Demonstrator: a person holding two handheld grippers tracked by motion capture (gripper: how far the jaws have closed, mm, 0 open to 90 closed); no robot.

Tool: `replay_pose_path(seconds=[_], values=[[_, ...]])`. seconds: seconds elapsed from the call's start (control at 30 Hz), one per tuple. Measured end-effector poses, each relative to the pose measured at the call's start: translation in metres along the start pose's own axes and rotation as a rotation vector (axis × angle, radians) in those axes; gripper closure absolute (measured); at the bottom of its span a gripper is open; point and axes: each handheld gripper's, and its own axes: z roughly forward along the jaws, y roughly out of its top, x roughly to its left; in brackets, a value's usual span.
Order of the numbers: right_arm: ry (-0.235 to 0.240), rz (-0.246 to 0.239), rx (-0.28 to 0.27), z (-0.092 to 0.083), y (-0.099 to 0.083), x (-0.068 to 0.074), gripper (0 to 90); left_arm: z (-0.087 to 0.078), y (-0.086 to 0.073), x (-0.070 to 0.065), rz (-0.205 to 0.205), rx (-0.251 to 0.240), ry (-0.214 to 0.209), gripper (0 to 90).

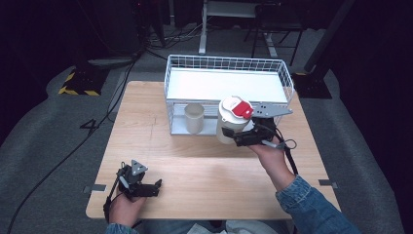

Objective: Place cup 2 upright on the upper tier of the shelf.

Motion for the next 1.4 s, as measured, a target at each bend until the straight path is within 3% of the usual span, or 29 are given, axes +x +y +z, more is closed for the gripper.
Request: replay_pose_path(seconds=[0.33, 0.73, 1.1, 1.4], values=[[-0.006, 0.011, -0.006, -0.005, 0.024, -0.006, 10.4, 0.001, 0.001, -0.003, -0.026, -0.003, 0.016, 0.0], [-0.051, 0.006, -0.032, -0.007, 0.064, -0.021, 10.4, 0.001, 0.001, -0.002, -0.027, -0.002, 0.016, 0.1], [-0.101, 0.013, -0.025, 0.007, 0.089, -0.035, 10.4, 0.001, 0.002, -0.002, -0.03, 0.0, 0.016, 0.1], [-0.163, 0.054, -0.012, 0.026, 0.103, -0.061, 10.4, 0.003, 0.004, 0.0, -0.035, -0.002, 0.024, 0.2]])
